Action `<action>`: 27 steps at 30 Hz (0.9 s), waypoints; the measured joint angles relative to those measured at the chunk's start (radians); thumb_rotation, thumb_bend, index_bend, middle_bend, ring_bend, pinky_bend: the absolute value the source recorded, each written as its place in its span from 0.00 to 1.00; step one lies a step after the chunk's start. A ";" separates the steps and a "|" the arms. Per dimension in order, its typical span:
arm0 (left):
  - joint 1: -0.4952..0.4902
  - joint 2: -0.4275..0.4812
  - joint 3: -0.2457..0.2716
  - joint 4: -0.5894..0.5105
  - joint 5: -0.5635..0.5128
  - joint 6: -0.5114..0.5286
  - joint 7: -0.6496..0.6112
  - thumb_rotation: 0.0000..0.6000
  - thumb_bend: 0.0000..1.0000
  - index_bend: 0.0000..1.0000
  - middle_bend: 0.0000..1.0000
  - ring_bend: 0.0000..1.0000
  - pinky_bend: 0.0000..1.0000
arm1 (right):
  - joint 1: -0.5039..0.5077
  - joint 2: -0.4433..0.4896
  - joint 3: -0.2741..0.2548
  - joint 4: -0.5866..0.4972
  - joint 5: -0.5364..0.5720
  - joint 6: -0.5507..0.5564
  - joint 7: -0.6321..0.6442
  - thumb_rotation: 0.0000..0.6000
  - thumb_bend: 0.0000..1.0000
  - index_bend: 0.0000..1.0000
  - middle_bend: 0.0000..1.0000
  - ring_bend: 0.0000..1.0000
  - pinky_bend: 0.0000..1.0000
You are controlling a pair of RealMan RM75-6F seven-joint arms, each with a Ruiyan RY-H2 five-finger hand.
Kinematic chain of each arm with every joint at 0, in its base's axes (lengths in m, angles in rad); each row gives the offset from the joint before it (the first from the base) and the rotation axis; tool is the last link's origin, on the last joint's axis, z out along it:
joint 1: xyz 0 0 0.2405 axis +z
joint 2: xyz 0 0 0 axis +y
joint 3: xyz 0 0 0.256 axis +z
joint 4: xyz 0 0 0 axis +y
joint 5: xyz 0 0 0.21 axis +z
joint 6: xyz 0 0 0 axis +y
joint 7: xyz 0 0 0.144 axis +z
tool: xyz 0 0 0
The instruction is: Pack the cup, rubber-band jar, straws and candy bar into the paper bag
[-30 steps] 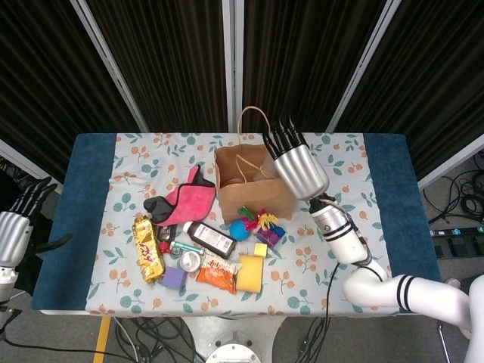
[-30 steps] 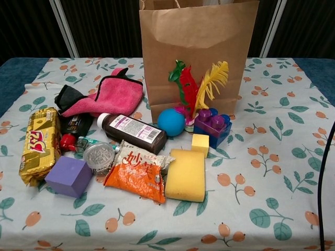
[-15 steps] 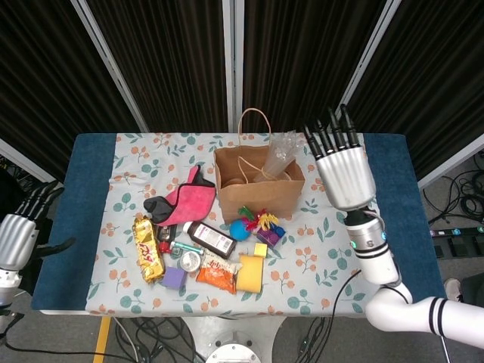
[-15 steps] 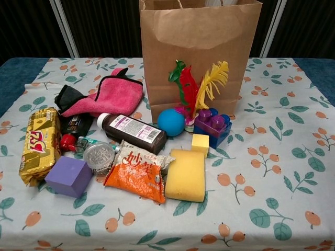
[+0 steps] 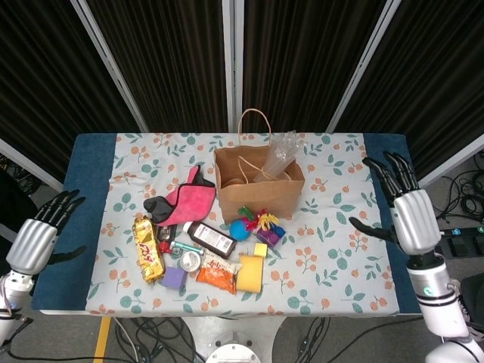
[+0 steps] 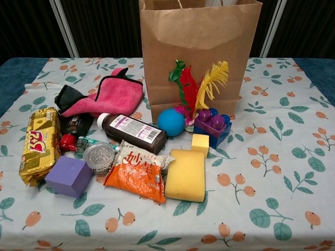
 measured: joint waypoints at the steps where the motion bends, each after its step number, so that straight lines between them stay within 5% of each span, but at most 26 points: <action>1: -0.003 0.005 0.004 -0.007 0.006 -0.007 0.016 1.00 0.03 0.14 0.16 0.08 0.20 | -0.025 0.023 -0.027 -0.004 -0.043 0.004 0.065 1.00 0.00 0.07 0.16 0.00 0.00; 7: -0.043 0.029 0.048 -0.010 0.095 -0.068 0.128 1.00 0.03 0.16 0.17 0.08 0.20 | -0.131 0.154 -0.148 -0.037 -0.240 0.021 0.217 1.00 0.00 0.07 0.16 0.00 0.00; 11: -0.084 0.045 0.085 0.005 0.168 -0.115 0.150 1.00 0.03 0.16 0.18 0.09 0.22 | -0.170 0.188 -0.180 -0.051 -0.298 0.033 0.219 1.00 0.00 0.07 0.16 0.00 0.00; 19: -0.210 0.057 0.145 0.041 0.377 -0.151 0.174 1.00 0.04 0.20 0.23 0.13 0.26 | -0.188 0.203 -0.177 -0.058 -0.283 0.028 0.239 1.00 0.00 0.07 0.16 0.00 0.00; 27: -0.348 -0.009 0.198 0.193 0.495 -0.219 0.153 1.00 0.06 0.23 0.25 0.14 0.26 | -0.196 0.188 -0.160 -0.069 -0.242 0.003 0.216 1.00 0.00 0.07 0.15 0.00 0.00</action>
